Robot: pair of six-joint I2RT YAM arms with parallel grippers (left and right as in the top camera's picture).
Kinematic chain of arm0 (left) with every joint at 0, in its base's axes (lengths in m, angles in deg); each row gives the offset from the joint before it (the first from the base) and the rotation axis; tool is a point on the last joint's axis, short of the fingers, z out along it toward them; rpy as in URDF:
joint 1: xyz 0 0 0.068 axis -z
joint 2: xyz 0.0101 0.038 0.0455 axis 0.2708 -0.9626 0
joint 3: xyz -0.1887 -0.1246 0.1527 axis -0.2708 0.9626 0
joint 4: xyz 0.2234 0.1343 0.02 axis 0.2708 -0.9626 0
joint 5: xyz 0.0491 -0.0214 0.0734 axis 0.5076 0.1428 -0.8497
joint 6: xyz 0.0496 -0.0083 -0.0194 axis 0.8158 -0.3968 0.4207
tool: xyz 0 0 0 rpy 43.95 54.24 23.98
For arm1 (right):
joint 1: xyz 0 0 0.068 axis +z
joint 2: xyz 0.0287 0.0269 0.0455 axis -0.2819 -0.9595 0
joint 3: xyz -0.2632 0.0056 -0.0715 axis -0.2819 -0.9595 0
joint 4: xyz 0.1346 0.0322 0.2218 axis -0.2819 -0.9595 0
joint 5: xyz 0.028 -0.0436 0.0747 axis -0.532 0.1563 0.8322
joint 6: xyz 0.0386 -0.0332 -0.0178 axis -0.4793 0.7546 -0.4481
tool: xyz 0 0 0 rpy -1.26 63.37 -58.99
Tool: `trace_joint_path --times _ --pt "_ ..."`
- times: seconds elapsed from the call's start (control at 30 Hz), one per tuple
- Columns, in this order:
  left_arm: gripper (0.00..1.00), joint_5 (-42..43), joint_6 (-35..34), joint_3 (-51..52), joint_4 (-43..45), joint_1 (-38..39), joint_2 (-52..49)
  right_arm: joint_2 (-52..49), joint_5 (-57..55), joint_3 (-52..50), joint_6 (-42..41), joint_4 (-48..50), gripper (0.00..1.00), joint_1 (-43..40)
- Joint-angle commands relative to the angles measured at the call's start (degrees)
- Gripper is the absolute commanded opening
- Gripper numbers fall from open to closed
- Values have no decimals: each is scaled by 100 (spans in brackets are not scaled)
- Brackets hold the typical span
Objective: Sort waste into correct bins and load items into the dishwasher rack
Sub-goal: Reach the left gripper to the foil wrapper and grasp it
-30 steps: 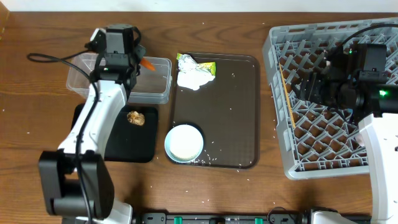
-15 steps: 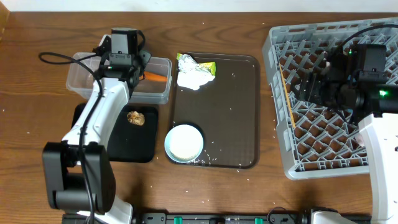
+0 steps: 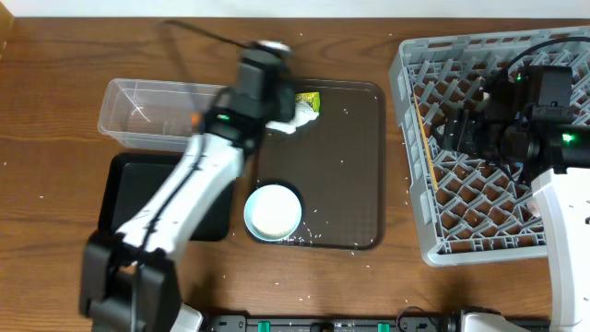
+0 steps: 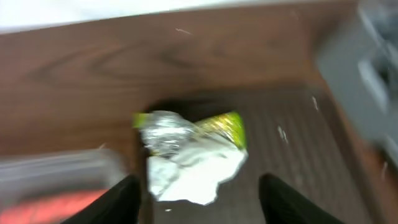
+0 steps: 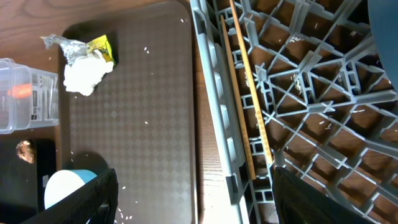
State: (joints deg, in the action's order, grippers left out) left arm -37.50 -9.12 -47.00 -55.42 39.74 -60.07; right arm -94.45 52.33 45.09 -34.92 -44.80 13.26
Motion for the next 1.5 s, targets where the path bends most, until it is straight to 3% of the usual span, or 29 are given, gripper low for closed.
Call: trace_joint_path --times 0.0,0.27,0.57,0.67,0.83,0.9,1.17,1.37,1.47 --pt "65 -413 1274 4 166 225 -503 -2 -15 66 -20 -48 72 -57" --pt "67 -358 1272 4 1021 273 -1565 -2 -15 66 -44 -70 72 -57" --pt "65 -256 1268 4 1204 284 -2323 -2 -15 66 -42 -70 72 -57" --pt "53 -146 1263 7 1156 297 -2380 -2 -15 66 -42 -70 72 -57" --pt "19 -133 1016 4 1005 382 -2358 -2 -15 66 -42 -72 72 -57" --pt "6 149 957 -4 835 459 -2194 -2 -15 66 -42 -72 72 -57" --pt "6 361 855 -146 -164 756 -485 -2 -15 66 -39 -70 72 -57" --pt "6 -1143 857 -144 -813 389 476 -2 -15 66 -39 -72 72 -57" --pt "6 -1202 857 -138 -743 -227 463 -2 -15 66 -39 -72 72 -57"
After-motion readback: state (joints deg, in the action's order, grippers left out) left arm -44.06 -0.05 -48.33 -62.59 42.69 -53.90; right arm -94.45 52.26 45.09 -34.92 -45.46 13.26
